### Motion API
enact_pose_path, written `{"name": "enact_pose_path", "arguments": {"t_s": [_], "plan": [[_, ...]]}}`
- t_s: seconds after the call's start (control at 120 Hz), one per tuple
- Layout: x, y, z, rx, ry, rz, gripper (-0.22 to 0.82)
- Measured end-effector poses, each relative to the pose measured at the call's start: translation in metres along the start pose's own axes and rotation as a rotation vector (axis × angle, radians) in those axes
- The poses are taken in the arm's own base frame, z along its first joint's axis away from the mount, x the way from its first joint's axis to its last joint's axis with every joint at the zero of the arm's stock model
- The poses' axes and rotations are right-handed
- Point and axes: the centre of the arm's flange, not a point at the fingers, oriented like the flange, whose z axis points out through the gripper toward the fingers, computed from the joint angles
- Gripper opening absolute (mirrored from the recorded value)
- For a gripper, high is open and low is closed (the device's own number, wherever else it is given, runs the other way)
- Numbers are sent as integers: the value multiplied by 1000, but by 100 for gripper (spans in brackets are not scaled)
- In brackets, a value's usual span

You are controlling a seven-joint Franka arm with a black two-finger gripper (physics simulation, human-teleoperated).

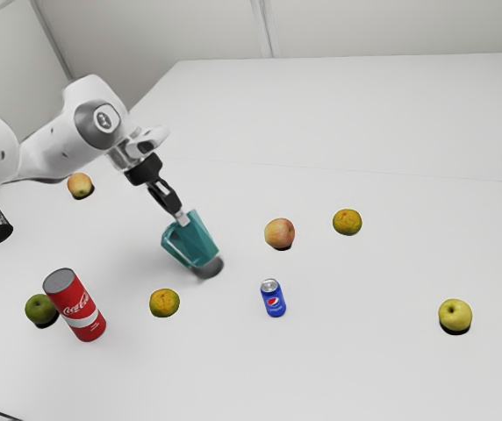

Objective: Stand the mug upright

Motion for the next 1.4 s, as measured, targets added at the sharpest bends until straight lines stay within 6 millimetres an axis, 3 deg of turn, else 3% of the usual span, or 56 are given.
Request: {"name": "enact_pose_path", "arguments": {"t_s": [0.267, 0.6, 0.85, 1.133, 1.283, 1.4], "plan": [[31, 33, 23, 175, -85, 52, -18], [43, 55, 44, 292, -110, 37, -18], [50, 66, 42, 311, -88, 0, 8], [54, 100, -1, 338, -44, -32, 42], [62, 102, -40, 343, -17, -105, 51], [72, 126, -83, 348, 5, -148, 55]]}}
